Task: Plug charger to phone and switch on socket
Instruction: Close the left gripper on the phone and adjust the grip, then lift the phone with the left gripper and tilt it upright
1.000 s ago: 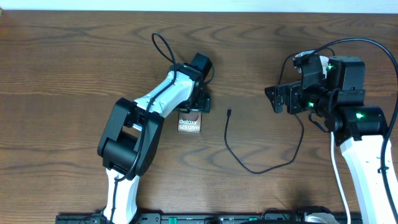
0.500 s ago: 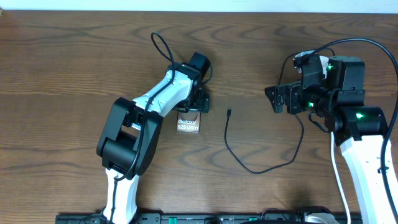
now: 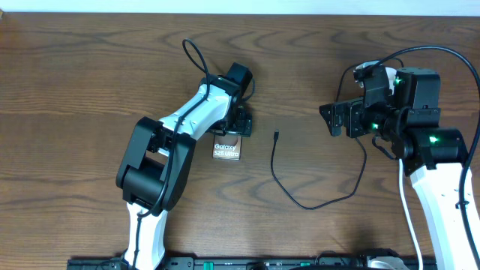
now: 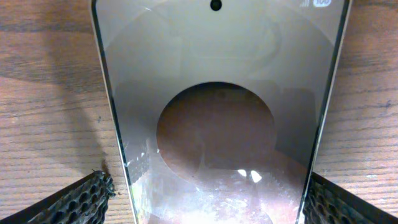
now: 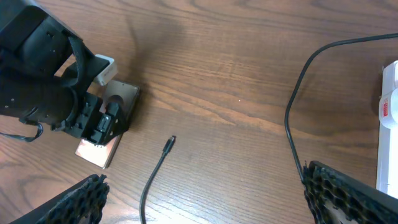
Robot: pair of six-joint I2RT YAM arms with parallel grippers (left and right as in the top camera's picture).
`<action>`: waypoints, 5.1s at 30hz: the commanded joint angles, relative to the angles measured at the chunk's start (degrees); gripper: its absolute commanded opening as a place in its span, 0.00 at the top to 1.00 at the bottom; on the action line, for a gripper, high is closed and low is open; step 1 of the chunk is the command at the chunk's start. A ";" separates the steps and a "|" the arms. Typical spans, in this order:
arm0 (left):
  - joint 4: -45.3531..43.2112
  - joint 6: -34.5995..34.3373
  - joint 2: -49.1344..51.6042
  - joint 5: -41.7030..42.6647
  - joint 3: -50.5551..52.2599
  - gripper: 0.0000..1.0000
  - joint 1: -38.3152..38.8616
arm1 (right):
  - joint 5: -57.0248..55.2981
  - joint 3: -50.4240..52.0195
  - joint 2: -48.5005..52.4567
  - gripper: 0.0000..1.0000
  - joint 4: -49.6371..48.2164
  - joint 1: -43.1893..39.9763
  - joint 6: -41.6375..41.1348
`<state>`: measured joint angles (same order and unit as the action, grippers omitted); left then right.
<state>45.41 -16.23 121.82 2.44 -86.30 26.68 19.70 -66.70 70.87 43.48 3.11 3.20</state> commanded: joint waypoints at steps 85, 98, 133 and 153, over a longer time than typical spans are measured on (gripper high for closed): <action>-2.47 4.57 2.27 -2.01 0.96 0.27 -0.26 | -0.09 -1.22 0.39 0.01 0.04 -0.50 0.50; 2.01 4.57 2.27 -1.38 0.94 0.13 -0.24 | -0.07 -1.20 0.39 0.01 0.13 -0.50 0.48; 5.29 6.10 2.16 -1.62 0.94 0.29 -0.26 | -0.09 -1.09 0.39 0.01 0.92 -0.50 0.50; 6.60 -9.16 1.70 -1.57 -1.75 0.29 -2.29 | -0.09 -1.09 0.42 0.01 1.01 -0.50 0.50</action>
<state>51.72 -23.88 122.15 3.40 -87.15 24.73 19.70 -66.70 70.87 44.34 3.11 3.20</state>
